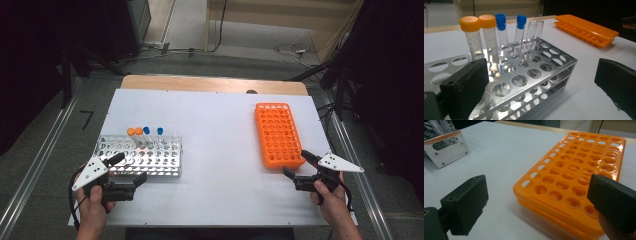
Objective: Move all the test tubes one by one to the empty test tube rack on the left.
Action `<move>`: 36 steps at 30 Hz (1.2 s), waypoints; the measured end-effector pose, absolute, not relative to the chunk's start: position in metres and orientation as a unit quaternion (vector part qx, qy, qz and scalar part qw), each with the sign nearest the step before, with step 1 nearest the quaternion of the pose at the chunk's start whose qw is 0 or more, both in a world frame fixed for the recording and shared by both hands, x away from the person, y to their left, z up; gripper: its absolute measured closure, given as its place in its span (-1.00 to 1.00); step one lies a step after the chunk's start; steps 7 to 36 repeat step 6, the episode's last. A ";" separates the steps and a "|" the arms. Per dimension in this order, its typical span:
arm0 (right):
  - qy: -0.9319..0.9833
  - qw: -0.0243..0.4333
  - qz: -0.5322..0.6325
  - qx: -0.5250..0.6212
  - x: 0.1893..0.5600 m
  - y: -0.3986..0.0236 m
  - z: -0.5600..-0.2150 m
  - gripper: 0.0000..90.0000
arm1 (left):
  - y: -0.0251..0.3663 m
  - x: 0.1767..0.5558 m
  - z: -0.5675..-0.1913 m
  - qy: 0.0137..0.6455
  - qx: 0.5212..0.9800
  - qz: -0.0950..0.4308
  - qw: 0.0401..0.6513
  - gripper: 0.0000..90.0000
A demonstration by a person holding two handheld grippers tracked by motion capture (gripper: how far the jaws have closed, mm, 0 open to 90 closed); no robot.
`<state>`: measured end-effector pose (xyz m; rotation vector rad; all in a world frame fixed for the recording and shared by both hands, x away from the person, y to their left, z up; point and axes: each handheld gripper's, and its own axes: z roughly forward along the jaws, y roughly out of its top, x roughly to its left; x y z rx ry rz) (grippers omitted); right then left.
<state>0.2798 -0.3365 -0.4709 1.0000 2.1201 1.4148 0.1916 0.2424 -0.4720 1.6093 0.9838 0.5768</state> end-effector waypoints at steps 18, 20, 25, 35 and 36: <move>0.762 0.200 0.503 0.356 0.280 -0.336 -0.472 -0.96 | 0.243 0.194 -0.474 0.417 0.683 0.242 0.549 -1.00; 0.762 0.200 0.503 0.356 0.280 -0.336 -0.472 -0.96 | 0.243 0.194 -0.474 0.417 0.683 0.242 0.549 -1.00; 0.762 0.200 0.503 0.356 0.280 -0.336 -0.472 -0.96 | 0.243 0.194 -0.474 0.417 0.683 0.242 0.549 -1.00; 0.762 0.200 0.503 0.356 0.280 -0.336 -0.472 -0.96 | 0.243 0.194 -0.474 0.417 0.683 0.242 0.549 -1.00; 0.762 0.200 0.503 0.356 0.280 -0.336 -0.472 -0.96 | 0.243 0.194 -0.474 0.417 0.683 0.242 0.549 -1.00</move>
